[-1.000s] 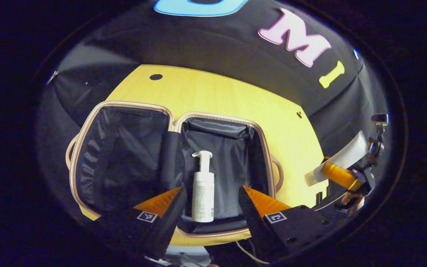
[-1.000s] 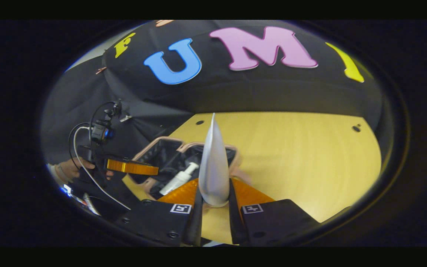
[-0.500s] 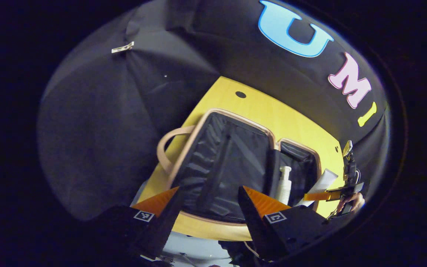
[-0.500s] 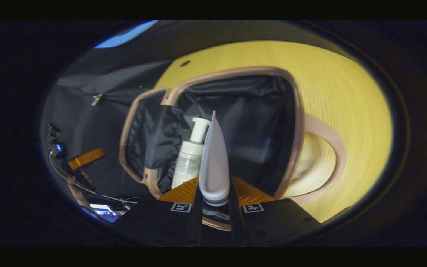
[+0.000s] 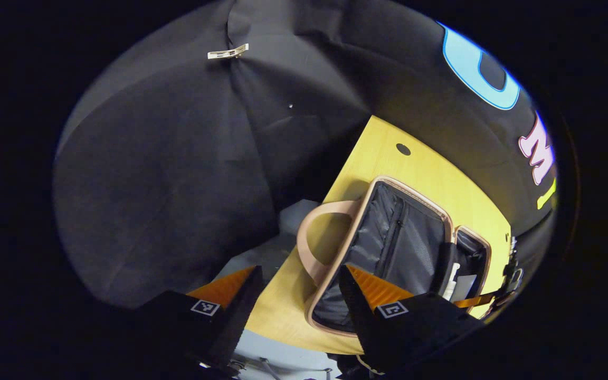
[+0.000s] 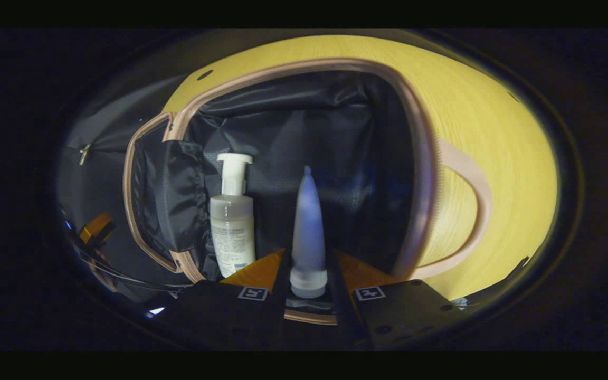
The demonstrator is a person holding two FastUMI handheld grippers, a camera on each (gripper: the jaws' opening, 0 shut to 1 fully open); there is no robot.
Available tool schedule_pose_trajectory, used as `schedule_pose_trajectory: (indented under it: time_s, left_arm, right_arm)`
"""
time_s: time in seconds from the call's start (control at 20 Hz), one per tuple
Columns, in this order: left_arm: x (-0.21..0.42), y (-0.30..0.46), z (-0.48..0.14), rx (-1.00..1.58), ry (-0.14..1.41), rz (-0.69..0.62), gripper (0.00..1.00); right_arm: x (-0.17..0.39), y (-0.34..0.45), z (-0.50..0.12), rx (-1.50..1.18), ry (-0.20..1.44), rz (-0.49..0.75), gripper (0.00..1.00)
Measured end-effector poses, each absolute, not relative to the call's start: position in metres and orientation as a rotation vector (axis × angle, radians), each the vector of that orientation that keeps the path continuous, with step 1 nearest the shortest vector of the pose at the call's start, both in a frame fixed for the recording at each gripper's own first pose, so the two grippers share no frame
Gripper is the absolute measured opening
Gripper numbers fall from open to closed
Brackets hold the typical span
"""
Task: First open the suitcase, pack the skin care products into it, and then close the suitcase.
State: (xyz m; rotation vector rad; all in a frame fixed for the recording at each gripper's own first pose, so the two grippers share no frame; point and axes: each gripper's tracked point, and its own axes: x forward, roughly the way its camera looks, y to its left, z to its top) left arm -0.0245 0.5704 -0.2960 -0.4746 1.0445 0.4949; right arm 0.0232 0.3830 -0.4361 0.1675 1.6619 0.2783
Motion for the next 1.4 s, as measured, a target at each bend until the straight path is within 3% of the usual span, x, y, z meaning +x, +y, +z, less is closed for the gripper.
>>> schedule_pose_trajectory:
  time_s: [0.15,0.25,0.45,0.75,0.95,1.05,1.2,1.3,1.4]
  left_arm:
    - [-0.011,0.590,-0.299,-0.459,1.032,0.522,0.92]
    - [0.003,0.600,-0.302,-0.494,1.016,0.536,0.92]
    - [0.020,0.606,-0.328,-0.498,1.107,0.494,0.92]
    - [0.028,0.611,-0.370,-0.411,1.267,0.471,0.92]
    - [0.043,0.618,-0.396,-0.315,1.296,0.466,0.90]
    - [0.043,0.613,-0.412,-0.311,1.341,0.425,0.83]
    - [0.056,0.605,-0.413,-0.261,1.342,0.365,0.27]
    - [0.057,0.609,-0.403,-0.199,1.317,0.364,0.14]
    - [0.058,0.606,-0.389,-0.185,1.287,0.344,0.08]
  right_arm:
    - [0.046,0.390,-0.398,0.110,1.471,0.379,0.60]
    - [0.056,0.399,-0.377,0.141,1.389,0.431,0.93]
    - [0.069,0.394,-0.347,0.185,1.286,0.453,0.94]
    - [0.062,0.357,-0.333,0.136,1.254,0.454,0.93]
    - [0.057,0.345,-0.326,0.152,1.238,0.433,0.93]
    - [0.057,0.339,-0.321,0.172,1.225,0.412,0.94]
    - [0.052,0.327,-0.311,0.175,1.206,0.393,0.93]
    - [0.045,0.319,-0.308,0.176,1.205,0.388,0.93]
    - [0.043,0.312,-0.305,0.172,1.186,0.382,0.93]
